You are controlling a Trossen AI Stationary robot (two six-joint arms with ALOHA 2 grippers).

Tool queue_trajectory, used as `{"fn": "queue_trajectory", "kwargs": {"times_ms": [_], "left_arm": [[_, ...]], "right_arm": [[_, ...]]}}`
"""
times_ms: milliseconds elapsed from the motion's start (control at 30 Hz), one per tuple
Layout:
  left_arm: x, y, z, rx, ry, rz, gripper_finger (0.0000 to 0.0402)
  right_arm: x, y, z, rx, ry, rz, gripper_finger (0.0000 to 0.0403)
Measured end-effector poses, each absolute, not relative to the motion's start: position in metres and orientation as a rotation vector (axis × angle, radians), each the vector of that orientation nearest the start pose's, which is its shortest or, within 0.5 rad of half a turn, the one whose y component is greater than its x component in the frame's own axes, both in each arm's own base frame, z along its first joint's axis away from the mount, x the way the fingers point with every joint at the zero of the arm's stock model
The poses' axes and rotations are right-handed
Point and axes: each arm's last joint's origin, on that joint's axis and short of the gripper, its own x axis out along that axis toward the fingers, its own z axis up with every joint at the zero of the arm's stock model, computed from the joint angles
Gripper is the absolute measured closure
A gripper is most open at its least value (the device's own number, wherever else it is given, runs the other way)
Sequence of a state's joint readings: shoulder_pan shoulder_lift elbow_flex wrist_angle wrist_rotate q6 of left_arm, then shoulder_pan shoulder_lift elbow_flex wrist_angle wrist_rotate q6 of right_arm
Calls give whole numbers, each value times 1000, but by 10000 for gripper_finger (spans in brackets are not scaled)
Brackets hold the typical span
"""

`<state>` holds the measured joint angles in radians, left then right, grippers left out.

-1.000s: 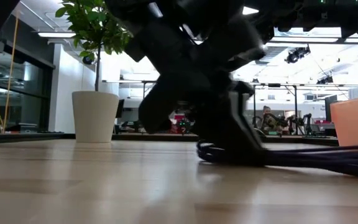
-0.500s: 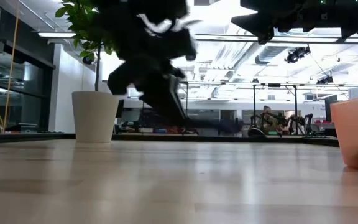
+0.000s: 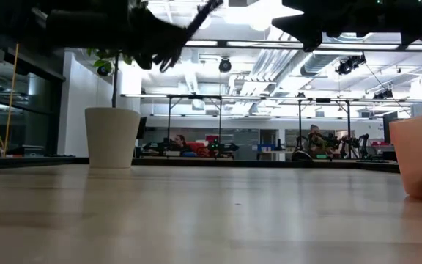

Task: Pick and place USB-C Cables
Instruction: Put the blue charger cable into the orange bin

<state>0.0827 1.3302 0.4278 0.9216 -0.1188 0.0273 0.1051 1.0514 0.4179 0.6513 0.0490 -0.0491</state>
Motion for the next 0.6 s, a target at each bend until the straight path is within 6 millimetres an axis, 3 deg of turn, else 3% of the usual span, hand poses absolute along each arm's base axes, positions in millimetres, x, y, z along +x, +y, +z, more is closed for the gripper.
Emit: {"fn": "queue_trajectory", "kwargs": {"times_ms": [267, 600], "left_arm": [[265, 29, 203, -95, -117, 189, 401], [314, 20, 188, -149, -148, 141, 401]], "right_arm": [[236, 22, 231, -17, -126, 5, 153], [254, 22, 220, 42, -248, -54, 153]]}}
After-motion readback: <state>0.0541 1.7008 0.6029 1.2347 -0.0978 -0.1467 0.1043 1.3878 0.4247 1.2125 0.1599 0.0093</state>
